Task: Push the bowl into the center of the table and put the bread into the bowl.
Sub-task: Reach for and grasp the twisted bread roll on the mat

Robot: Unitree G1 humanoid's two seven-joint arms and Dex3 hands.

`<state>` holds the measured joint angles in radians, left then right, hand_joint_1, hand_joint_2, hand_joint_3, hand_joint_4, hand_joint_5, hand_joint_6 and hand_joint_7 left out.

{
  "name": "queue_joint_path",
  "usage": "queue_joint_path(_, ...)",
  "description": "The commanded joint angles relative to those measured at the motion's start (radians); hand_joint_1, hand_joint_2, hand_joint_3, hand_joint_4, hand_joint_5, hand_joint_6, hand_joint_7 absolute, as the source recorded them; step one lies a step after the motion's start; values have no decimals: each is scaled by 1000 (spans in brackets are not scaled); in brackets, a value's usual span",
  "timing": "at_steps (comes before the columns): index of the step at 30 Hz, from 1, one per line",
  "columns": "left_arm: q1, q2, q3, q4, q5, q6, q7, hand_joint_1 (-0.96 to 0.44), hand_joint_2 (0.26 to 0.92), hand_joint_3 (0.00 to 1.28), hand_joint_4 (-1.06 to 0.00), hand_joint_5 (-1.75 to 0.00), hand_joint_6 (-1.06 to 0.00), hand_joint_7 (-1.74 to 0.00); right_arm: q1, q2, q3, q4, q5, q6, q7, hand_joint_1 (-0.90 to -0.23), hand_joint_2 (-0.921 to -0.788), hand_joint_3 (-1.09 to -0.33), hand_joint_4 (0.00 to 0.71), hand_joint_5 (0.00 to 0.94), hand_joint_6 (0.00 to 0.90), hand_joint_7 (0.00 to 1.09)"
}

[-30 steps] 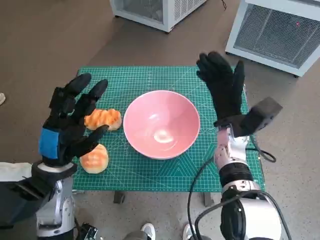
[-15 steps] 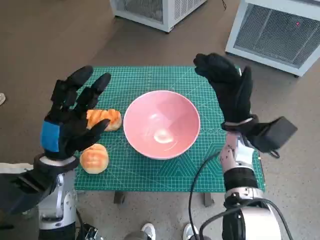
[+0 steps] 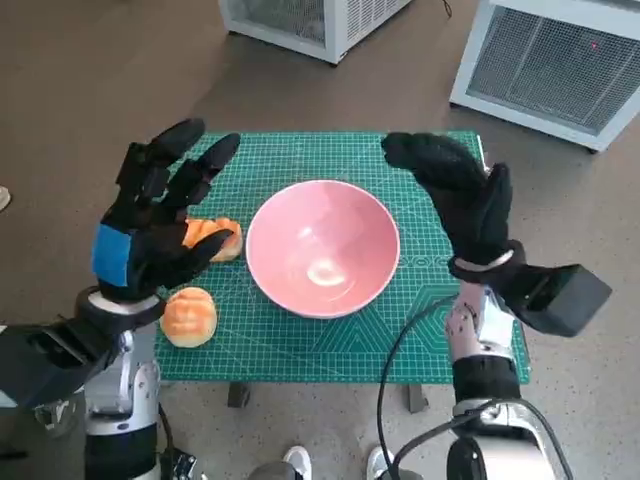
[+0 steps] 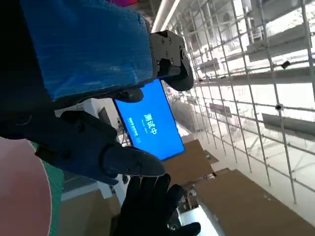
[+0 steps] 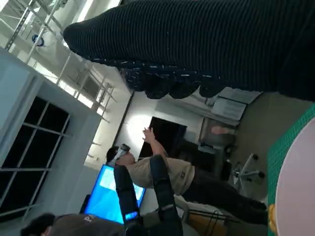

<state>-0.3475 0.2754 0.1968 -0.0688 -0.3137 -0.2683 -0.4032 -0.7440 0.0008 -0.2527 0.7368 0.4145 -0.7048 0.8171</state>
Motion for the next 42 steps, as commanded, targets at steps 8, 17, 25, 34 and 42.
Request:
queue_joint_path(8, -23, 296, -1, -36, 361, 95, 16, -372, 900, 24, -138, -14, -53, -349, 35, 2, 12, -17, 20, 29, -18, -717, -921, -750, 200, 0, -1, 659)
queue_joint_path(17, -78, 381, -63, -50, 588, 314, 49, -260, 806, 1, -120, -2, -203, -151, 37, 6, 19, -13, 12, 22, -36, -718, -921, -744, 200, 0, -1, 666)
queue_joint_path(25, -158, 424, -164, 42, 697, 461, -4, -157, 779, 1, -130, -2, -255, -91, 49, 6, 29, -46, 17, 30, -46, -720, -921, -727, 197, 0, -1, 677)
queue_joint_path(34, -228, 435, -253, 208, 742, 476, -34, -143, 781, 2, -133, -1, -277, -63, 59, 5, 38, -79, 15, 20, -45, -715, -921, -720, 208, 6, -1, 688)
queue_joint_path(42, -291, 421, -327, 408, 766, 391, -16, -172, 785, 3, -142, -4, -290, -43, 62, -6, 47, -97, 8, 9, -43, -702, -921, -721, 211, 7, -1, 691)
